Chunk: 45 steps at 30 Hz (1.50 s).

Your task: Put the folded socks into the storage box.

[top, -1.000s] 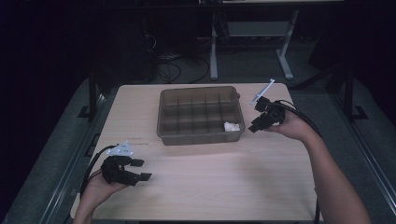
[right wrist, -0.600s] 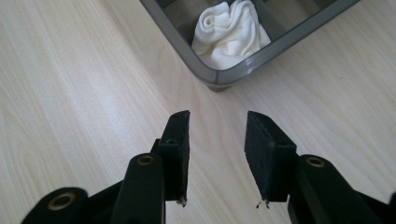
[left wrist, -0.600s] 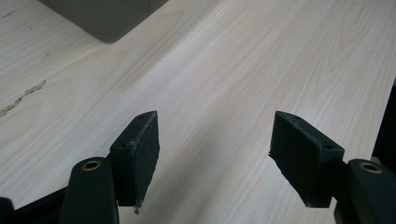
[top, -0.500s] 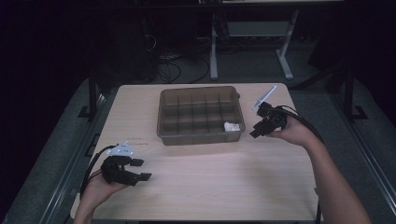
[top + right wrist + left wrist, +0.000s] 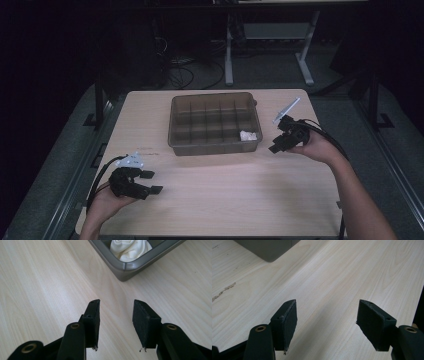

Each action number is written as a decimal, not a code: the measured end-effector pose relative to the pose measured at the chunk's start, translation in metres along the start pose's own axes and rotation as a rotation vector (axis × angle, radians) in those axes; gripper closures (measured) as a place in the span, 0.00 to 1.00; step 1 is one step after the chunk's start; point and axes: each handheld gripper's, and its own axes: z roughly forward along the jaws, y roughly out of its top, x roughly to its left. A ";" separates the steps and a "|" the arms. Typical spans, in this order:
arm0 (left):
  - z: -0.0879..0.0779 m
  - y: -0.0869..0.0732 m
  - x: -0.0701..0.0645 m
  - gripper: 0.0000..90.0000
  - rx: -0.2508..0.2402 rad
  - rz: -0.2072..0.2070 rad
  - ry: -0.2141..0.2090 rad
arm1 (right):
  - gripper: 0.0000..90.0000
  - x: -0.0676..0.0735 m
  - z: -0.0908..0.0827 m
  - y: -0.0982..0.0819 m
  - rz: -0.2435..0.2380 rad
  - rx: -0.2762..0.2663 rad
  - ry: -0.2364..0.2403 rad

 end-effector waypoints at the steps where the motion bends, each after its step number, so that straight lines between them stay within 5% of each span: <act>1: 0.000 0.000 0.000 0.36 0.001 0.001 0.000 | 0.63 0.000 0.000 -0.001 -0.001 -0.002 0.000; 45: 0.001 -0.002 0.000 0.36 0.003 -0.010 0.007 | 0.58 0.015 0.015 -0.042 0.046 -0.042 0.041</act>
